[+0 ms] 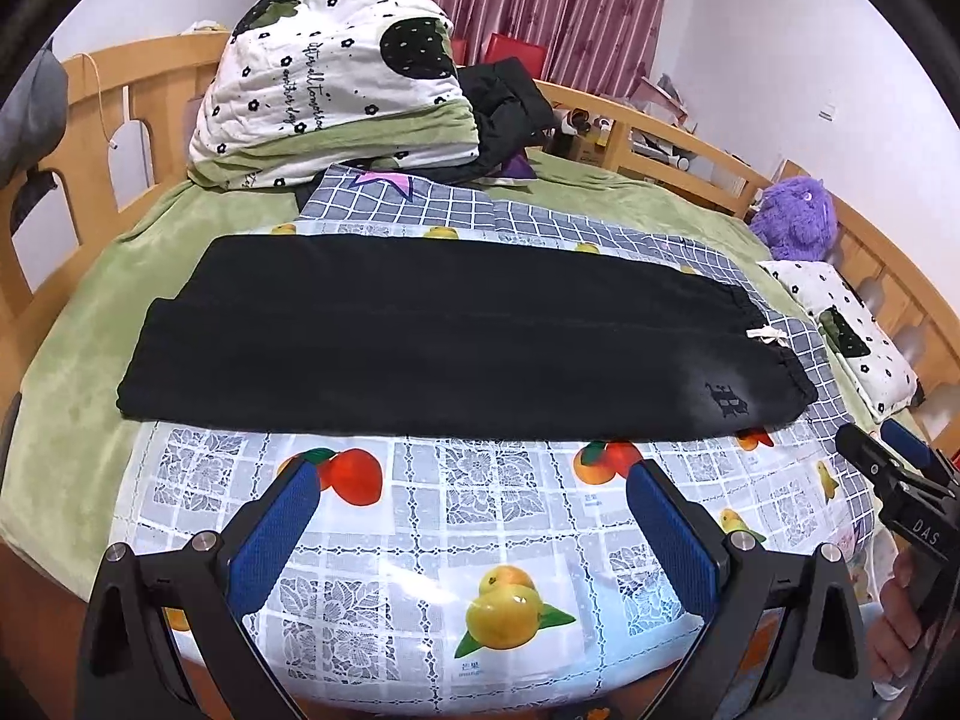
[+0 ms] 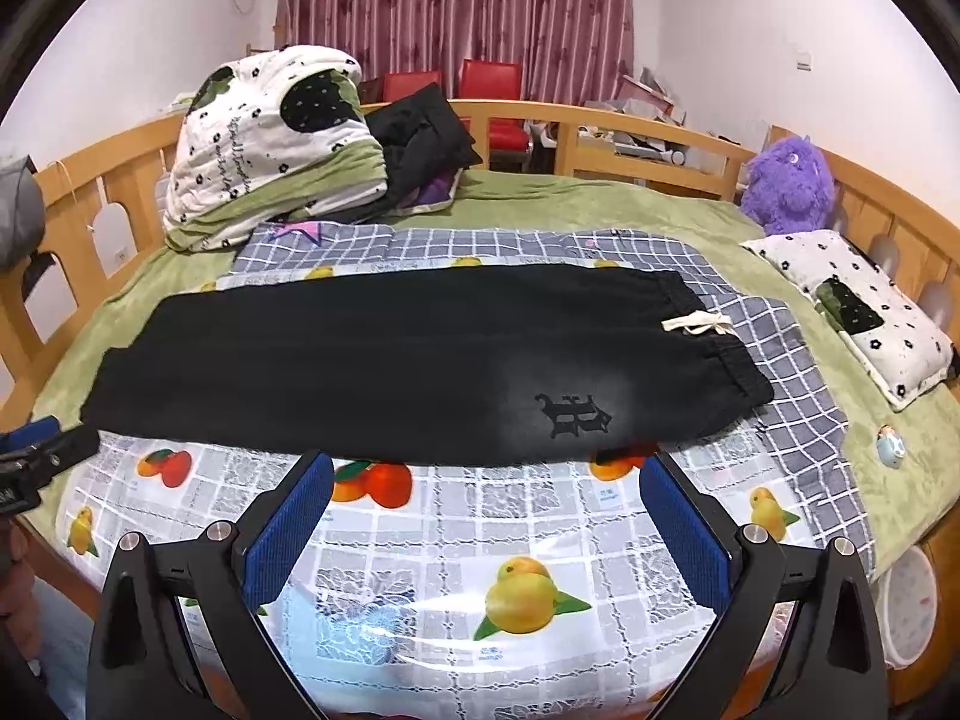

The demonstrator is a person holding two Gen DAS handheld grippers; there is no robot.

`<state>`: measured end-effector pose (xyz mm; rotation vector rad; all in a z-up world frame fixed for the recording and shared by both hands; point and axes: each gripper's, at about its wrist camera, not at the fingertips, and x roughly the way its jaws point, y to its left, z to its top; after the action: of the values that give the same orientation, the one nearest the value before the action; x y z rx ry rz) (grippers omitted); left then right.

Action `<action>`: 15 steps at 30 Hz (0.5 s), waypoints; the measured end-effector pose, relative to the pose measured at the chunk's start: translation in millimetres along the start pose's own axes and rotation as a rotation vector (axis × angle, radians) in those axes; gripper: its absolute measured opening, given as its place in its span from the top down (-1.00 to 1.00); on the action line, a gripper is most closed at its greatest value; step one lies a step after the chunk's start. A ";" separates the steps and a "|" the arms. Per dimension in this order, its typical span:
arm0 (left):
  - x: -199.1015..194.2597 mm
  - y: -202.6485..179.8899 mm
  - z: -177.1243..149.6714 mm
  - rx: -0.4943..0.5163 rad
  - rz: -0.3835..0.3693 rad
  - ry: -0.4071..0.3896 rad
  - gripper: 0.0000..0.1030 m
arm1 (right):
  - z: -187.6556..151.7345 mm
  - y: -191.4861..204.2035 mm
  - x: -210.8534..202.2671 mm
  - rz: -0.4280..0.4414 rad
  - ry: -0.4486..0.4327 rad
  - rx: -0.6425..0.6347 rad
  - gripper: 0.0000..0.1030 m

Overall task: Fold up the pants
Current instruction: 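Lower both grippers onto the long edge of the black pants and grasp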

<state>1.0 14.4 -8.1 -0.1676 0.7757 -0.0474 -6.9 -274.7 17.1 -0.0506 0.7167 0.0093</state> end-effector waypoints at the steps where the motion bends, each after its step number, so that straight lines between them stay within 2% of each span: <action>1: -1.0 0.2 0.3 -0.001 0.001 -0.007 -0.99 | 0.5 -0.1 0.9 0.007 0.004 0.003 -0.95; 7: -2.2 5.6 7.0 -0.046 -0.001 -0.037 -0.99 | 3.1 0.9 6.3 0.021 0.008 0.002 -0.95; 11: -2.3 9.4 17.2 -0.056 -0.069 -0.062 -0.99 | 8.0 -3.2 9.8 0.034 -0.016 0.044 -0.93; 15: 1.6 19.6 40.0 -0.064 -0.046 -0.069 -0.99 | 24.9 -8.6 13.3 0.070 -0.022 0.078 -0.93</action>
<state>29.8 38.9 15.6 -0.2470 0.7046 -0.0599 19.7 -282.2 27.5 0.0486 0.6965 0.0488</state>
